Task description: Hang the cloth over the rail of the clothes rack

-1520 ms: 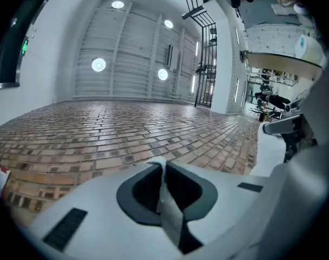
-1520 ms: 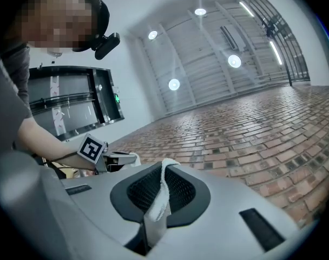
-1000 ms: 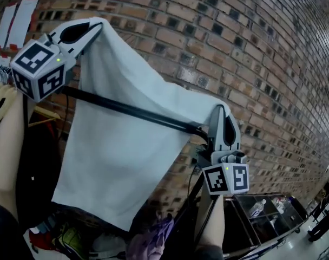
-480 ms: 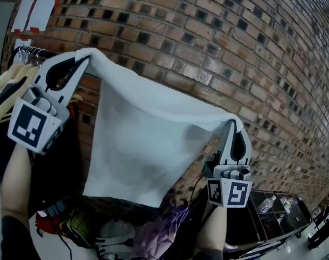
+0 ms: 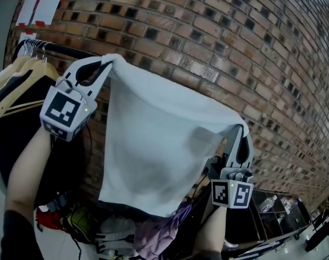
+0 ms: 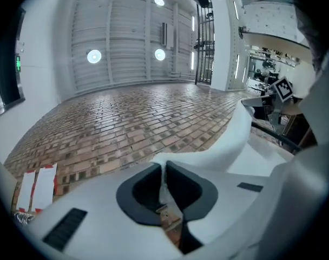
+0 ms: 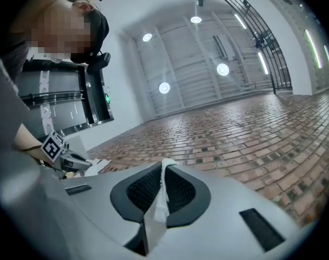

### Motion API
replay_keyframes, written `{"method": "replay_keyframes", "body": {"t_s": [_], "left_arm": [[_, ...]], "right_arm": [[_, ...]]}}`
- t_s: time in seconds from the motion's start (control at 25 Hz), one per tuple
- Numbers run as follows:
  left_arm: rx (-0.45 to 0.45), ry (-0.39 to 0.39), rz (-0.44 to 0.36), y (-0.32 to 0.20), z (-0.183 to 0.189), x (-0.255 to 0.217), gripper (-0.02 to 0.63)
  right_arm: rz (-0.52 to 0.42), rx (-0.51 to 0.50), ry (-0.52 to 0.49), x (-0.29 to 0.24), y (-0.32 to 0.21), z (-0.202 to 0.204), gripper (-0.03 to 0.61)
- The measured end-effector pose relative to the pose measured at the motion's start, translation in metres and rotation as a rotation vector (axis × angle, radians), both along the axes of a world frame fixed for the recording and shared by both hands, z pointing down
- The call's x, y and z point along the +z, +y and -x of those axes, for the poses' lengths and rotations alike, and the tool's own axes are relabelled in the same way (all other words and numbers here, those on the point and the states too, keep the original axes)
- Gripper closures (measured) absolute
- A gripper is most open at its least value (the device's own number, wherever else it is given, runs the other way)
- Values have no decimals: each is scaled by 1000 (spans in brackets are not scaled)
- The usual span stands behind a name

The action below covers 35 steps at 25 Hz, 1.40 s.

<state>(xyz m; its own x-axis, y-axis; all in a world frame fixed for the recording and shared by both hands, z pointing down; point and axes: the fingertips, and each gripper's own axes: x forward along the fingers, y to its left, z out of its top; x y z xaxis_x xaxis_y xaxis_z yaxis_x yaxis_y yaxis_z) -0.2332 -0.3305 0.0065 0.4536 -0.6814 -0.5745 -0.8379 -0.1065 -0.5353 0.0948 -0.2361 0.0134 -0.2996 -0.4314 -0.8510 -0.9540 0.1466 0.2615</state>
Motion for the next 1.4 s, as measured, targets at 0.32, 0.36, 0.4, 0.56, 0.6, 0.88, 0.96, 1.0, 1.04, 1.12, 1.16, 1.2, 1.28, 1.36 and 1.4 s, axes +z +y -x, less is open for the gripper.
{"method": "replay_keyframes", "body": {"t_s": [0.32,0.36,0.4,0.56,0.6,0.88,0.96,1.0,1.04,1.12,1.16,1.2,1.28,1.36,1.4], "left_arm": [[33,84,45,-27,-18,-21,577],[22,83,44,-30,-18,-23,577],[7,81,42,-33,-17,-25,577],[-7,86,48,-44,-14,-37,578],[-1,83,48,-47,-14,-42,578],[-57,-87,-34,-62,-20,-80,578],[-53,-125,-27,-71,-21,-92,577],[-41,-132,-11,-76,-19,-97,575],[-23,-131,8,-79,-16,-103,575],[-3,-124,35,-83,-5,-110,575],[-8,-121,39,-83,2,-112,575],[-17,-120,42,-83,10,-111,575],[-30,-127,54,-80,23,-101,575],[-46,-156,51,-71,30,-88,575],[-53,-174,37,-64,31,-81,575]], "right_arm": [[21,-130,37,7,-30,-1,552],[14,-142,44,7,-32,-1,552],[4,-153,50,6,-35,-2,551],[-29,-139,70,-9,-37,-7,552],[-33,-127,68,-15,-38,-8,552],[-28,-88,-11,-42,-48,-6,552],[-16,-96,-22,-47,-51,-2,551],[-9,-95,-15,-50,-52,2,551],[-4,-87,-2,-53,-51,6,551],[-2,-61,26,-61,-49,14,551],[2,-51,34,-65,-48,17,551],[8,-46,38,-67,-49,18,551],[27,-49,45,-68,-51,20,551],[37,-70,54,-64,-55,23,551],[37,-85,54,-61,-55,24,551]]}}
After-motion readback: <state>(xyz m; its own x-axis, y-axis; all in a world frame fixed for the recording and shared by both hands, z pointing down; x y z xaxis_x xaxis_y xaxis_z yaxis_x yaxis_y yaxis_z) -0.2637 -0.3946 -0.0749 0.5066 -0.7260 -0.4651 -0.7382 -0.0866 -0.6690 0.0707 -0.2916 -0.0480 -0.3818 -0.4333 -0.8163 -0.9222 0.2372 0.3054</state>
